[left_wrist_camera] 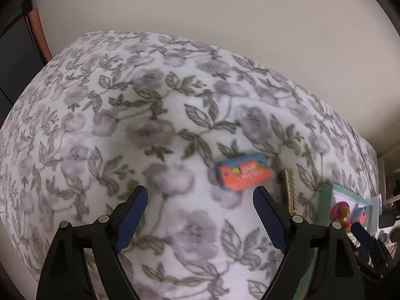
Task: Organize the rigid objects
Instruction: 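Move both open tools out of the tray toward the toy knife and harmonica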
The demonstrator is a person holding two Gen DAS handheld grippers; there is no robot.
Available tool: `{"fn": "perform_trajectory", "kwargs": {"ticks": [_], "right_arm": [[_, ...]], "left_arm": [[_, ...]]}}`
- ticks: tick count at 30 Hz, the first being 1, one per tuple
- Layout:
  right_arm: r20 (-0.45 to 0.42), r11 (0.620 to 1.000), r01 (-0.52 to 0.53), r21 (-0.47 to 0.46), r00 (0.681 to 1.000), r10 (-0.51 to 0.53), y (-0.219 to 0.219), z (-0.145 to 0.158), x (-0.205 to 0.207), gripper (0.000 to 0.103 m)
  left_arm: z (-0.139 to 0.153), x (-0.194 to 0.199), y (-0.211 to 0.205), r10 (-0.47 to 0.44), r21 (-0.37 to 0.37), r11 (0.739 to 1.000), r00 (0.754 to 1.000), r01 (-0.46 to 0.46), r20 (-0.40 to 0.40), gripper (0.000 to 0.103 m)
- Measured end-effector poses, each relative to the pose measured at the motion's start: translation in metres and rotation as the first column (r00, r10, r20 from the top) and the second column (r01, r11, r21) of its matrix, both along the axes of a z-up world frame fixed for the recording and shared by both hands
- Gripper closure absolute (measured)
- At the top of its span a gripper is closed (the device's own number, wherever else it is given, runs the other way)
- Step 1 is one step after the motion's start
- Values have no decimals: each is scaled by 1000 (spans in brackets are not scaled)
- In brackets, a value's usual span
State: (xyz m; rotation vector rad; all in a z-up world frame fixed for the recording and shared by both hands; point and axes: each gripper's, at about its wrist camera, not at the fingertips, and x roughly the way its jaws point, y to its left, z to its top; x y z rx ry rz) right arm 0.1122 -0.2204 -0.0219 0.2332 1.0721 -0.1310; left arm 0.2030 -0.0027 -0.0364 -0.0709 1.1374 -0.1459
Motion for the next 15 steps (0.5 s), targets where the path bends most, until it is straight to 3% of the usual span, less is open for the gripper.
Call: {"fn": "perform_trajectory", "kwargs": {"ticks": [2, 8, 15], "right_arm": [[0, 1000, -17, -2, 1000, 17, 8, -3, 5, 33], [-5, 999, -47, -22, 999, 47, 25, -16, 20, 24], [-5, 999, -44, -18, 999, 44, 31, -32, 35, 24]], "left_arm": [[0, 5, 4, 0, -6, 1000, 1000, 0, 13, 7], [-7, 17, 10, -4, -19, 1000, 1000, 5, 23, 6], [-21, 25, -6, -47, -46, 998, 999, 47, -3, 6]]}}
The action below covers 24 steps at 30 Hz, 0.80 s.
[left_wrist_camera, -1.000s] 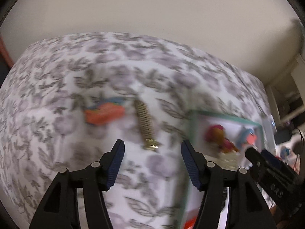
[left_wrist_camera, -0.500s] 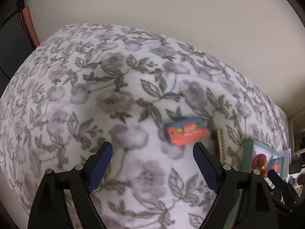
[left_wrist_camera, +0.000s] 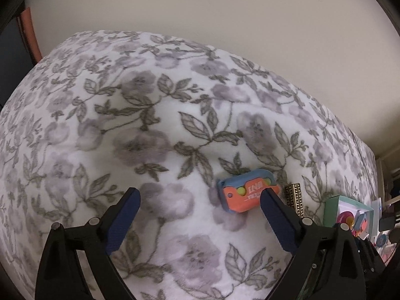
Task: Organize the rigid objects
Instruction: 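Move both open tools out of the tray toward the toy knife and harmonica, then grasp the orange-blue toy knife with the left tool while the right tool grasps the gold harmonica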
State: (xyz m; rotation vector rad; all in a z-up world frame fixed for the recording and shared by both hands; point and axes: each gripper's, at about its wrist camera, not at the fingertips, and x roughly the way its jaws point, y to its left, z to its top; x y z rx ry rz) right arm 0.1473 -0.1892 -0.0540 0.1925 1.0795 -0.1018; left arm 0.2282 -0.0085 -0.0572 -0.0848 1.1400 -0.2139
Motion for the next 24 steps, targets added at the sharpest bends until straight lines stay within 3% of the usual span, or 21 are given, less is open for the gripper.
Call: {"fn": "perform_trajectory", "kwargs": {"ticks": [4, 8, 15, 24], "right_arm": [[8, 999, 25, 45, 1000, -25, -2, -8, 7, 24], [9, 1000, -2, -29, 1000, 2, 8, -13, 13, 26], [-5, 1000, -25, -2, 1000, 25, 12, -25, 21, 48], [-20, 1000, -14, 16, 1000, 15, 3, -32, 22, 63]], "left_arm": [[-6, 4, -12, -24, -29, 999, 1000, 24, -1, 6], [-13, 8, -22, -41, -22, 999, 999, 41, 1, 7], [-20, 13, -41, -91, -48, 995, 996, 90, -9, 7], [-29, 14, -60, -122, -3, 993, 992, 122, -18, 7]]}}
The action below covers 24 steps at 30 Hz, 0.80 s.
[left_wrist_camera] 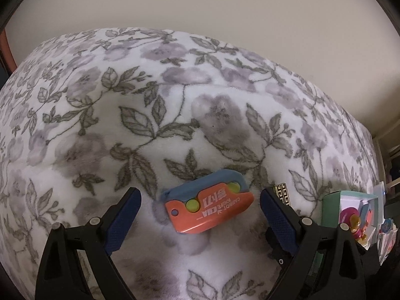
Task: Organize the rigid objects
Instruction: 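Grasp the orange-blue toy knife with the left tool while the right tool grasps the gold harmonica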
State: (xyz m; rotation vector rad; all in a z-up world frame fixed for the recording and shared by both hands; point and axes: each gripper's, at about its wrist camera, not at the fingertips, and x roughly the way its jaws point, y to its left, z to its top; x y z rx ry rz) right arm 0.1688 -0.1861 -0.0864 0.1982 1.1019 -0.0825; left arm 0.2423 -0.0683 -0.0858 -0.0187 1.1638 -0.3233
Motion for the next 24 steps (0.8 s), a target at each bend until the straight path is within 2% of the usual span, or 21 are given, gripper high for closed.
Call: {"fn": "perform_trajectory", "kwargs": {"ticks": [2, 4, 7, 10, 15, 24], "right_arm": [[0, 1000, 1, 0, 1000, -1, -1, 0, 0, 66], [-1, 1000, 0, 4, 1000, 0, -1, 0, 0, 67], [-1, 1000, -4, 7, 1000, 4, -1, 1, -1, 70], [-2, 1000, -6, 11, 1000, 6, -1, 1, -2, 72], [-5, 1000, -18, 12, 1000, 18, 0, 2, -4, 83], [-17, 999, -29, 14, 999, 29, 1, 6, -11, 86]], "left_arm": [[-2, 0, -3, -6, 5, 1000, 1000, 6, 1, 8], [-4, 0, -6, -13, 18, 1000, 1000, 13, 3, 17], [-9, -1, -9, -26, 22, 999, 1000, 26, -6, 24], [-8, -3, -12, -39, 43, 998, 999, 39, 4, 25], [-5, -4, -10, -35, 59, 998, 999, 35, -2, 25], [0, -8, 2, -4, 75, 997, 1000, 6, -21, 25]]}}
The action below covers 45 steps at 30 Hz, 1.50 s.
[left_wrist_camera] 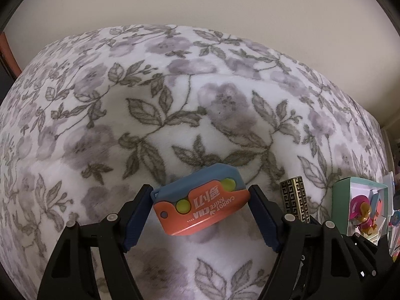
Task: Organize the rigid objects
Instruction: 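Grasp the orange-blue toy knife with the left tool while the right tool grasps the gold harmonica, then lift the toy knife and harmonica and carry both over the tray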
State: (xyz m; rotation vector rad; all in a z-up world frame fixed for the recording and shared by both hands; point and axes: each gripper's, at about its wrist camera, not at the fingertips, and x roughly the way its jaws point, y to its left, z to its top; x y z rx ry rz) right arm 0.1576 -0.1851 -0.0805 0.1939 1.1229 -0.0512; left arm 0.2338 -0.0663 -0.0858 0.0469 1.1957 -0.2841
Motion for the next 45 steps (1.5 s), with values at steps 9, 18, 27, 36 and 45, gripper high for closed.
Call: {"fn": "perform_trajectory", "kwargs": {"ticks": [9, 18, 27, 36, 45], "right_arm": [[-15, 999, 14, 36, 1000, -14, -4, 7, -11, 87], [-23, 998, 28, 58, 999, -27, -4, 25, -31, 87], [-17, 996, 65, 65, 998, -64, -10, 54, -64, 87], [23, 991, 109, 78, 993, -112, -22, 89, -101, 87], [32, 976, 190, 108, 980, -195, -43, 101, -148, 87]], "left_arm": [[10, -8, 8, 22, 1, 1000, 1000, -22, -10, 25], [30, -25, 18, 55, -58, 997, 998, -57, -32, 25], [56, -59, 14, 34, -101, 994, 999, -36, -29, 25], [79, -90, 20, 5, -91, 996, 1000, -4, 12, 25], [105, -125, 20, -48, -76, 996, 995, 55, 87, 25]]}}
